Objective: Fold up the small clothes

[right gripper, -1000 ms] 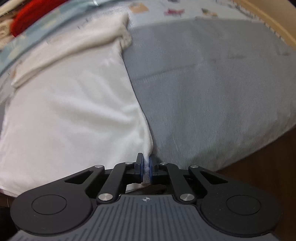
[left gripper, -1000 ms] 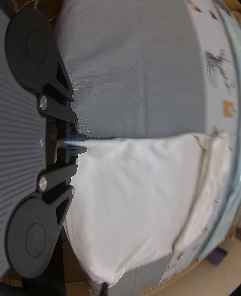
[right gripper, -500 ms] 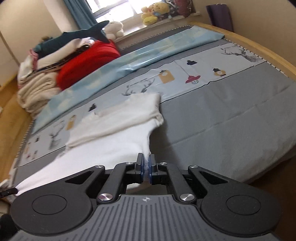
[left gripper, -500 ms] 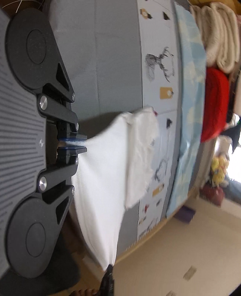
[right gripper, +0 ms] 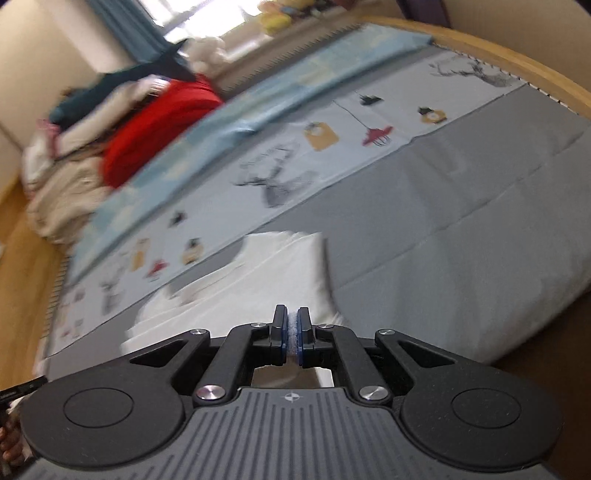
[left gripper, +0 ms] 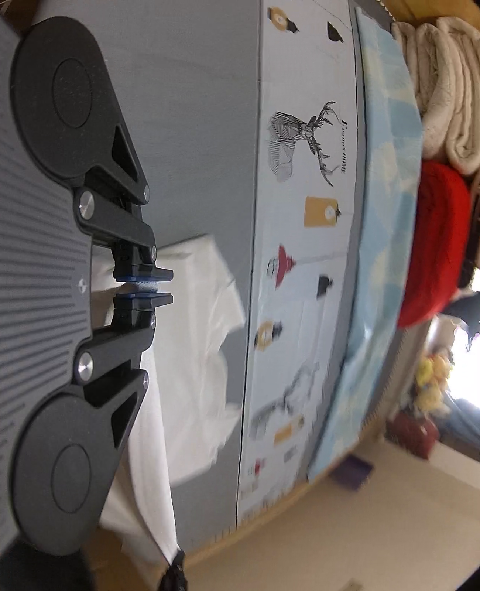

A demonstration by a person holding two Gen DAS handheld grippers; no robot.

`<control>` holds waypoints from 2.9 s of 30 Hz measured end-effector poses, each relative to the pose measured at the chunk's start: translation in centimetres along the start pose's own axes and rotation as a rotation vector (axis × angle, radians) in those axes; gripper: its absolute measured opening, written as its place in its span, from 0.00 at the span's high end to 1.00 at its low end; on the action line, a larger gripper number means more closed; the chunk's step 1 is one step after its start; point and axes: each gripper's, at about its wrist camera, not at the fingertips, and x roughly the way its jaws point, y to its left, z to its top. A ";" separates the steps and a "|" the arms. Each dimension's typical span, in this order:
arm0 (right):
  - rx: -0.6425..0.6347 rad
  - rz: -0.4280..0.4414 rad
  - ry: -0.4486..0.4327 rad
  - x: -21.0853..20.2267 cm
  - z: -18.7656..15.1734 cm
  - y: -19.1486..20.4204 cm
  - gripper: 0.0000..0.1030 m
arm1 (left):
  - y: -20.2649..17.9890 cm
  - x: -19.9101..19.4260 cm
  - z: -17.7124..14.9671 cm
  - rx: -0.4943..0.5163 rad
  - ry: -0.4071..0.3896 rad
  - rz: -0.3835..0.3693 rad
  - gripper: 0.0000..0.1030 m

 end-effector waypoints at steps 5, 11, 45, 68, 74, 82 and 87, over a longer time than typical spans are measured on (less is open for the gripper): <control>0.020 -0.089 -0.027 10.5 4.8 0.9 0.95 | 3.2 8.1 3.6 -0.103 -0.011 0.084 0.94; -0.026 -0.184 0.003 16.6 5.5 -0.4 0.91 | 5.6 11.5 2.9 -0.213 0.130 0.017 0.88; -0.052 -0.214 -0.180 21.3 7.5 3.5 0.89 | 3.2 14.7 5.7 -0.214 -0.052 0.109 0.90; -0.358 -0.089 0.391 15.1 -3.3 2.6 0.70 | 0.7 9.6 -5.5 0.134 0.431 -0.064 0.71; -0.410 -0.102 0.398 13.8 -3.9 3.0 0.70 | 0.9 9.0 -5.6 0.140 0.435 -0.052 0.71; -0.467 -0.147 0.400 14.1 -4.1 2.1 0.70 | -0.4 9.8 -5.5 0.193 0.453 -0.037 0.74; -0.514 -0.116 0.386 14.6 -4.3 3.2 0.79 | -0.5 10.0 -5.3 0.203 0.452 -0.037 0.87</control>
